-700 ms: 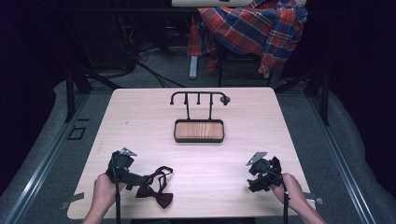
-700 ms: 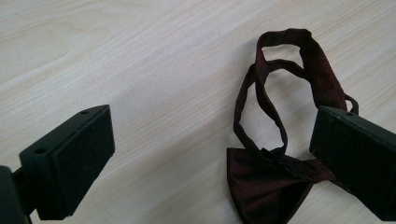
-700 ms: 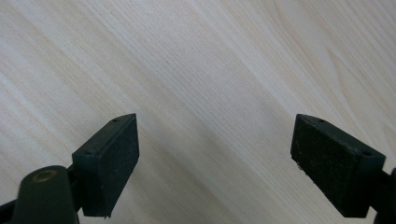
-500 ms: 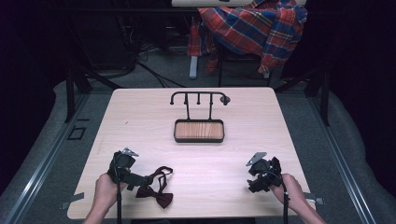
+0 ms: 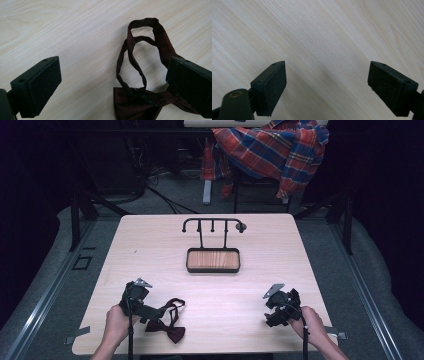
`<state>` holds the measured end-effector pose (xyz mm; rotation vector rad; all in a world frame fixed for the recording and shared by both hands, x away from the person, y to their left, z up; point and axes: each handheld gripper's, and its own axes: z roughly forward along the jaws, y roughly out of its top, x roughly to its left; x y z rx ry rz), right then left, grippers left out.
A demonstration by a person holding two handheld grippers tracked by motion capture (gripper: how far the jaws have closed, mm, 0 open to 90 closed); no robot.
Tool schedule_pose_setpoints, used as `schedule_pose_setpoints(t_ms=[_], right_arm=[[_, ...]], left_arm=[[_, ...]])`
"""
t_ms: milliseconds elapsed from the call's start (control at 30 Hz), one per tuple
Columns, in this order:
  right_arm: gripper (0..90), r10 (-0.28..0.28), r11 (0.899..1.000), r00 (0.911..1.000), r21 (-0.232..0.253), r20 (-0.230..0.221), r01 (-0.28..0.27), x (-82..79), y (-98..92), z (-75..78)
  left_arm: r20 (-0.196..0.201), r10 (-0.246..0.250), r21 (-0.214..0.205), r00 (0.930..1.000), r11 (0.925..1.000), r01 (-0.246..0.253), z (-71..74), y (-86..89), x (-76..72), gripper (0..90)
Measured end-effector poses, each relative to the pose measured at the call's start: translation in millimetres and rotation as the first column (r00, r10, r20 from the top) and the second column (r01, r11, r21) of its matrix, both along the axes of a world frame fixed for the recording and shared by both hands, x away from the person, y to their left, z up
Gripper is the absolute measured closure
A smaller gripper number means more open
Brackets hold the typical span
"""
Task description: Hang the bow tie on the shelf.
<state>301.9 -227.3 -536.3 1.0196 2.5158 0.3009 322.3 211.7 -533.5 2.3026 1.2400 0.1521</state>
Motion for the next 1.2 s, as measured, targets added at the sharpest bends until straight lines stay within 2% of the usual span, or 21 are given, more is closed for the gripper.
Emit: schedule_pose_setpoints(t_ms=[233,433,500,567,700,800,833,900,1067,1200], right_arm=[[15.1,0.002,1.0,1.0,0.01,-0.005,-0.002,-0.1,0.3,-1.1],[15.0,0.0,1.0,1.0,-0.001,-0.004,0.0,-0.4,-0.5,-1.0],[15.1,-0.001,1.0,1.0,0.0,-0.002,0.001,-0.7,-0.3,-1.0],[15.0,0.001,1.0,1.0,0.01,-0.006,-0.001,-1.1,0.2,-1.5],[15.0,0.003,1.0,1.0,0.017,-0.007,-0.002,-1.4,0.3,-2.8],[15.1,0.001,1.0,1.0,0.025,-0.008,-0.001,-1.6,0.2,-3.2],[15.1,0.004,1.0,0.9999,0.015,-0.012,-0.003,-1.5,0.0,-2.6],[15.0,0.004,1.0,0.9999,-0.004,-0.012,-0.004,-1.3,-0.5,-2.0],[15.0,0.001,1.0,0.9999,0.023,-0.012,-0.001,-1.9,0.1,-3.7],[15.1,0.003,1.0,0.9999,0.008,-0.016,-0.003,-2.0,-0.1,-2.9]], left_arm=[[-0.02,-0.004,0.04,0.9998,0.9992,0.005,-2.4,-8.1,5.9,0.4],[-0.001,0.019,0.069,0.9998,0.9974,-0.019,-1.9,-9.7,9.9,0.3],[-0.007,0.027,0.084,0.9996,0.9961,-0.026,-1.7,-10.4,11.8,0.7],[-0.004,0.019,0.078,0.9998,0.9968,-0.019,-1.2,-12.3,12.8,9.8],[-0.008,-0.019,0.091,0.9998,0.9957,0.019,-1.1,-17.8,14.4,14.5],[-0.002,-0.025,0.098,0.9997,0.9949,0.025,-1.8,-21.0,15.0,18.4],[-0.005,-0.032,0.104,0.9995,0.9941,0.032,-1.9,-21.9,15.4,19.3],[-0.001,-0.04,0.108,0.9992,0.9933,0.039,-2.7,-23.9,16.0,23.7],[-0.002,-0.075,0.108,0.9972,0.9914,0.075,-3.6,-29.1,16.6,33.9],[-0.003,-0.098,0.109,0.9952,0.9892,0.098,-3.6,-33.8,15.1,43.0]])
